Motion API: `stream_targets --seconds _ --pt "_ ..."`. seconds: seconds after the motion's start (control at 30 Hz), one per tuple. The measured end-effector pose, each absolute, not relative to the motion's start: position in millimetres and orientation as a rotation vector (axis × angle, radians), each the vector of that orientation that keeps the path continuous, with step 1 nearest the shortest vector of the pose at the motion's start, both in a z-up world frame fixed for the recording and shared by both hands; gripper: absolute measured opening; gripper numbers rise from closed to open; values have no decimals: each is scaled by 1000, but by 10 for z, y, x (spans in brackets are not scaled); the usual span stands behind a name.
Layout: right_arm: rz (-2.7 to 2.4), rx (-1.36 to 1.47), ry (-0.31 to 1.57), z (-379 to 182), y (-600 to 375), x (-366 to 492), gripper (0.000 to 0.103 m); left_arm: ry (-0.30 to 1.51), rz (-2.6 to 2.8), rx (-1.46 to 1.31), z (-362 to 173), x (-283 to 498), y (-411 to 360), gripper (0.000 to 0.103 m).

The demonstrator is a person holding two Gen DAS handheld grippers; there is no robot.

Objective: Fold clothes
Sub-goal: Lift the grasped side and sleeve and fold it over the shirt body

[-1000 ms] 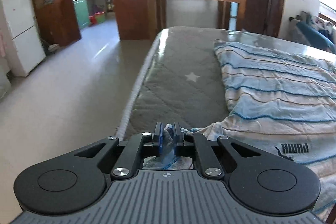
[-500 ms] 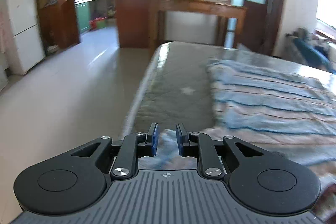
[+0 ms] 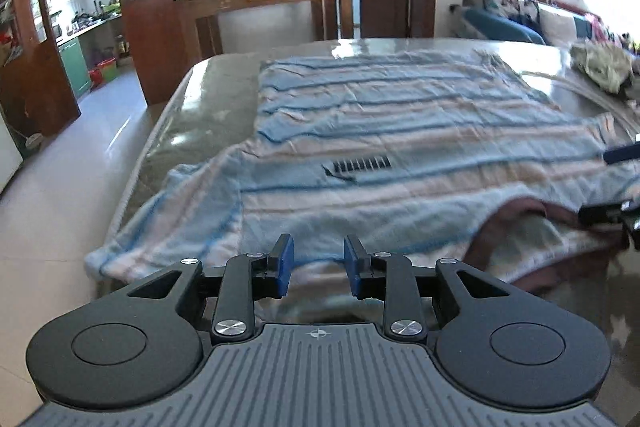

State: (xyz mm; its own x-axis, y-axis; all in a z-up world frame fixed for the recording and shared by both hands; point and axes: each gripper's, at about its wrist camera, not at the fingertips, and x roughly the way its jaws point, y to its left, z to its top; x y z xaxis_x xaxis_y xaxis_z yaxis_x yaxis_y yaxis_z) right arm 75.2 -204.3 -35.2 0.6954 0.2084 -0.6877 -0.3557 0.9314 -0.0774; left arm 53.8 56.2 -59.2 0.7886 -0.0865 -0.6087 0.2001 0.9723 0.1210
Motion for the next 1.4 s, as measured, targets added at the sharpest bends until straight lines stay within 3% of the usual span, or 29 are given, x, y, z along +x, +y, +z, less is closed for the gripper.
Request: stream_targets --seconds 0.1,0.6,1.07,1.3,1.4 --pt "313 -209 732 -356 -2056 701 100 630 -151 220 -632 470 508 42" --pt "301 -138 709 -350 -2111 584 101 631 32 -103 -360 402 976 51" --pt "317 -134 727 -409 -2043 635 101 661 265 -555 -354 479 1842 51" --pt "319 -137 732 -410 -2032 645 101 670 280 -572 -368 558 1866 46" --pt "319 -139 733 -408 -2025 651 102 683 283 -597 -405 607 1879 29"
